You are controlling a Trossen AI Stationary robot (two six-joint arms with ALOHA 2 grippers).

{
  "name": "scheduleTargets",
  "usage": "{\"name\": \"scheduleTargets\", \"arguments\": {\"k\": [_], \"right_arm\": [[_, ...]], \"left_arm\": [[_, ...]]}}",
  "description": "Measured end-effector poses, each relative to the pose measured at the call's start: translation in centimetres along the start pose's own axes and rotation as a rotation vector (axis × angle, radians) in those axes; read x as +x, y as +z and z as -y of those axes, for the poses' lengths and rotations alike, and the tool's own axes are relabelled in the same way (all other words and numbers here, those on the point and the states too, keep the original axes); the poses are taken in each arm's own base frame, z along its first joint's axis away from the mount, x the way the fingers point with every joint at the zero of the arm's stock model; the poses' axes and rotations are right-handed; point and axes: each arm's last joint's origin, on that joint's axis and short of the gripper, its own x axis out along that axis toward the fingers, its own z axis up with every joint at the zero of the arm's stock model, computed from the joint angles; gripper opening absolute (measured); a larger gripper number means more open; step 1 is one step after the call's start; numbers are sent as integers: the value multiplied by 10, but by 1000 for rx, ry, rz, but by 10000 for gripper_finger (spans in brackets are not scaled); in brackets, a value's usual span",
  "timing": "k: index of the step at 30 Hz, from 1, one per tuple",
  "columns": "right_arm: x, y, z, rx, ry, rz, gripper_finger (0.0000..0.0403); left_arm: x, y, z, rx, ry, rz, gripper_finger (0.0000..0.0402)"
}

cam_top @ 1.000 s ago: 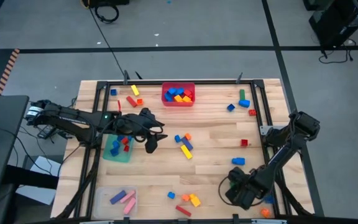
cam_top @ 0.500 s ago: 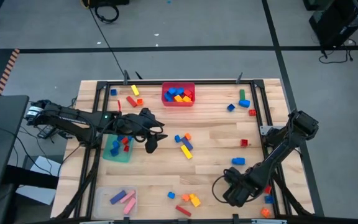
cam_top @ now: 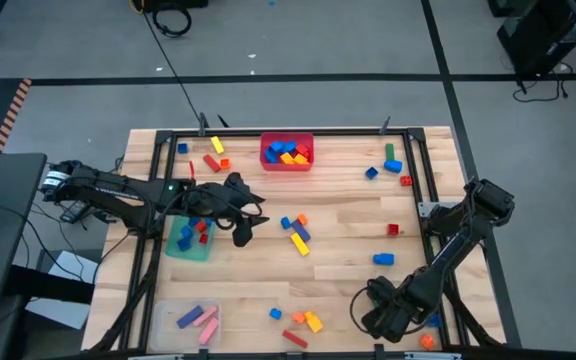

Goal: Sort blocks by size
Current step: Put the green rectangle block into the transparent bin

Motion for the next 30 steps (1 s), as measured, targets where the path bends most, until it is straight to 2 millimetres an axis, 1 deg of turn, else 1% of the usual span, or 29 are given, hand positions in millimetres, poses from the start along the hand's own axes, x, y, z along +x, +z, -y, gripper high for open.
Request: {"name": "scheduleTargets", "arguments": {"k": [3,9,13,23,26,30], "right_arm": [[1,1,0,-4,11,16,192],[14,4,5,-9,48,3,199],[21,9,13,8,16,14,200],[30,24,18,42,32,2,197],[31,28,19,50,22,-9,184],[31,32,18,73,19,-17,140]], "left_arm": [[0,0,0,1,0,0,266],[0,0,0,0,0,0,266],[0,0,0,-1,0,0,266],[0,0,0,-2,-3,-1,266],[0,0,0,-2,-3,-1,266],[0,0,0,-3,-3,0,266]]}}
